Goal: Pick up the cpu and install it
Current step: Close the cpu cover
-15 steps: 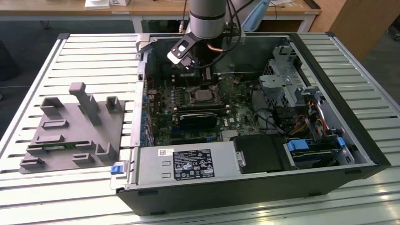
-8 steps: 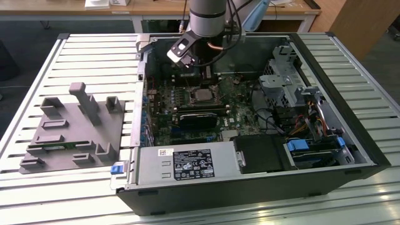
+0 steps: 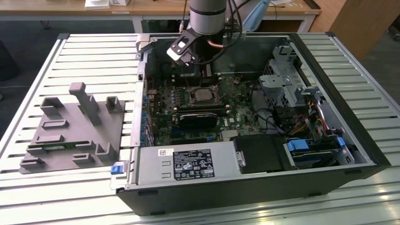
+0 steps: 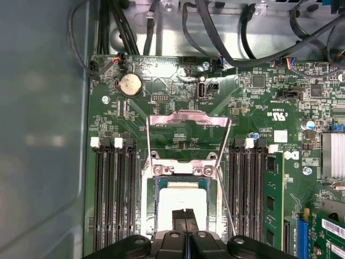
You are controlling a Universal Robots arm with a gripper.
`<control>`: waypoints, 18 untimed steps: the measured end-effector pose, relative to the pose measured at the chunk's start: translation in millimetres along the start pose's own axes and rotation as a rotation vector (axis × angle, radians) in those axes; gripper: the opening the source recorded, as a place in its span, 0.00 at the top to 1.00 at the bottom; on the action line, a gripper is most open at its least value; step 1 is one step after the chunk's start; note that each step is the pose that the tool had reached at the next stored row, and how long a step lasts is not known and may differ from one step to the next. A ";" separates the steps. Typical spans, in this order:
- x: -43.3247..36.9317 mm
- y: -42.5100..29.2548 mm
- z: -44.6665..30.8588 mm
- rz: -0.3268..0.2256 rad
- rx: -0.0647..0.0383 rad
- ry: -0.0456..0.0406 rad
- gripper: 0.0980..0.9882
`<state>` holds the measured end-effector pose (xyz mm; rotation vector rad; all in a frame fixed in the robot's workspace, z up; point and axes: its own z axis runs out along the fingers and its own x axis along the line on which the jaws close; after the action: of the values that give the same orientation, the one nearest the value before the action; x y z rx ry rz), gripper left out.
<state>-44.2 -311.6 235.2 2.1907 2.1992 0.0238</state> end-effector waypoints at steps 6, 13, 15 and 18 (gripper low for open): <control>-0.1 0.1 -2.9 0.000 0.000 0.0000 0.99; -0.1 0.2 -5.3 0.000 0.000 0.0001 0.99; -0.1 0.2 -5.8 0.000 0.000 0.0000 0.99; -0.1 0.3 -6.3 0.001 0.000 0.0000 0.99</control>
<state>-44.2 -311.6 241.5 2.1913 2.1985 0.0238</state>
